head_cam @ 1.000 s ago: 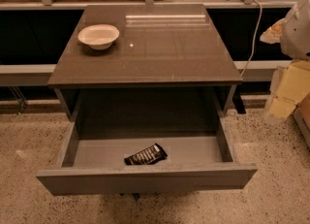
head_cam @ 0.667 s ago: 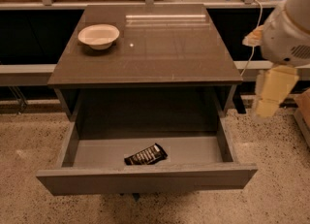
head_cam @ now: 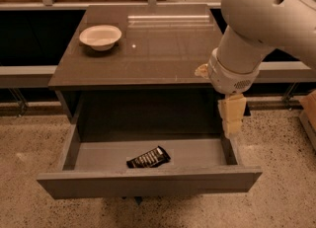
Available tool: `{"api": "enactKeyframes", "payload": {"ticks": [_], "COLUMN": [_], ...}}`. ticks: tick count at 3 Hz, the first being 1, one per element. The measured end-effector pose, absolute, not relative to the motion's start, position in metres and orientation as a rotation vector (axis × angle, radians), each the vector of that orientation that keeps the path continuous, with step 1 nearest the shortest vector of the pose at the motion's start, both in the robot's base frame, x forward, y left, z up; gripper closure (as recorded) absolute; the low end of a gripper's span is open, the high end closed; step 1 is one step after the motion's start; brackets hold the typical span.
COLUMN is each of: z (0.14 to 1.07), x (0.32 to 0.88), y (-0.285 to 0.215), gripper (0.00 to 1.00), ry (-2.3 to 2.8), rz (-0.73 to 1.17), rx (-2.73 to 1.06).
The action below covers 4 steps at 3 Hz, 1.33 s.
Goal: Pick rxbar chocolate from top drawer and place on counter
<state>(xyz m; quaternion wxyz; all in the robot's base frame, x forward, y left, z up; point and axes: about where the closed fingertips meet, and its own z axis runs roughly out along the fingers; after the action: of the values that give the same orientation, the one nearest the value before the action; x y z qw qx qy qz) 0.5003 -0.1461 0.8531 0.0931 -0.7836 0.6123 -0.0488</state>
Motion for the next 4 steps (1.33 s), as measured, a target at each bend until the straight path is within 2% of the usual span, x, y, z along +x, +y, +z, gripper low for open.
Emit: {"api": "enactKeyframes", "payload": {"ticks": [2, 3, 4], "z": [0.825, 0.777, 0.745], "x": [0.513, 0.526, 0.533], "y": [-0.132, -0.107, -0.081], "gripper": [0.0, 0.0, 0.04], "ry": [1.767, 1.652, 1.541], "rz": [-0.13, -0.12, -0.087], "rx": [-2.384, -2.489, -2.544]}}
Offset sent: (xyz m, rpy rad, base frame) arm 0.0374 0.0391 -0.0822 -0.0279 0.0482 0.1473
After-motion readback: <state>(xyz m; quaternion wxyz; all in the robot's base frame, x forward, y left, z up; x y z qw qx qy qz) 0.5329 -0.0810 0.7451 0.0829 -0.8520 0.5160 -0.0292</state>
